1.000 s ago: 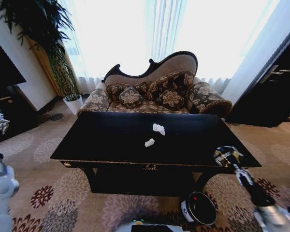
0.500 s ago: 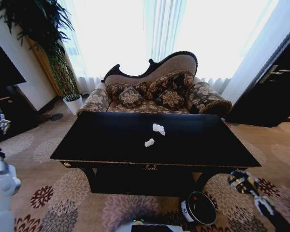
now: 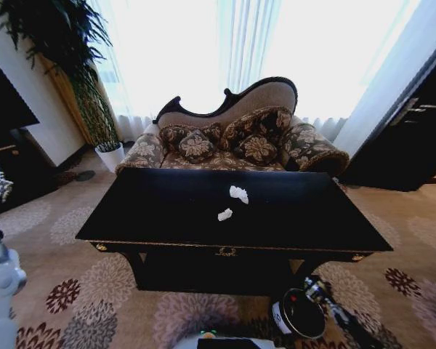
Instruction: Move to the front of the table and place the trash on the table into the trash bin.
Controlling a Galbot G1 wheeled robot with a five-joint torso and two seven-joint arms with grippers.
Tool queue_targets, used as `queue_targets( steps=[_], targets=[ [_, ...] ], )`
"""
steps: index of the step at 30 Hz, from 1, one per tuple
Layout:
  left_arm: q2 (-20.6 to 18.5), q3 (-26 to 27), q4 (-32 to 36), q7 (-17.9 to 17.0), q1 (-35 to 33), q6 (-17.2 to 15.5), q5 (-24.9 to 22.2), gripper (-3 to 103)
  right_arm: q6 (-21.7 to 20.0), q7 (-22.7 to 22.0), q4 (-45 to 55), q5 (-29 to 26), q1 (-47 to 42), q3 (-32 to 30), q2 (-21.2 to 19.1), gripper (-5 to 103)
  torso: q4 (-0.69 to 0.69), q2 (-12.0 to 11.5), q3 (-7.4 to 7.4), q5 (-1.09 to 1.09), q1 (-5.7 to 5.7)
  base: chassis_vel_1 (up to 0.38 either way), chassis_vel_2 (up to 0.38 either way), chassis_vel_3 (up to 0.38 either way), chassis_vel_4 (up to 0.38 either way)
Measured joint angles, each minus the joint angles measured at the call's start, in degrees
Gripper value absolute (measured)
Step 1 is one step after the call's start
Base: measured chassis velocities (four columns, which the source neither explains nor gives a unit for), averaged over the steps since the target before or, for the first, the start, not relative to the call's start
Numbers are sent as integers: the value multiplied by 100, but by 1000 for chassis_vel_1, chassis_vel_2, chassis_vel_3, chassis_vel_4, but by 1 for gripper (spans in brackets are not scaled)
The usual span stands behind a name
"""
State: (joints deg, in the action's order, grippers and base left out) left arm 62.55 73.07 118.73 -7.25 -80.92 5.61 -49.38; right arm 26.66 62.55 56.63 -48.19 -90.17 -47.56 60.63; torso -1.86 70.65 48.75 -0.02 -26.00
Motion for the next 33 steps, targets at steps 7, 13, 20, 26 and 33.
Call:
queue_targets(
  steps=[7, 13, 20, 26, 33],
  targets=[
    [69, 9, 142, 0, -86, -28, 125, 100, 305, -1724, -1198, 2132, 716, 349, -78, 0, -1, 0, 0, 2, 0, 0, 0, 0, 0],
    [113, 151, 327, -7, -229, -67, 166, 100, 200, -2663, -1941, 3221, 1251, 534, -81, 0, -1, 0, 0, 1, 0, 0, 0, 0, 0],
    [180, 451, 524, -11, -473, -52, 151, 100, 55, -3167, -2332, 3981, 1759, 628, -76, 0, 1, 0, 0, 1, 0, 0, 0, 0, 0],
    [188, 657, 596, -11, -591, -36, 133, 100, -104, -3371, -2535, 4252, 2000, 685, -69, 0, 0, 0, 0, 0, -1, 0, 0, 0, 0],
    [296, 669, 720, -11, -638, -32, 168, 100, -256, -3078, -2539, 4537, 1960, 654, -102, -2, -1, 0, 0, 1, 0, 0, 0, 0, 0]
  ],
)
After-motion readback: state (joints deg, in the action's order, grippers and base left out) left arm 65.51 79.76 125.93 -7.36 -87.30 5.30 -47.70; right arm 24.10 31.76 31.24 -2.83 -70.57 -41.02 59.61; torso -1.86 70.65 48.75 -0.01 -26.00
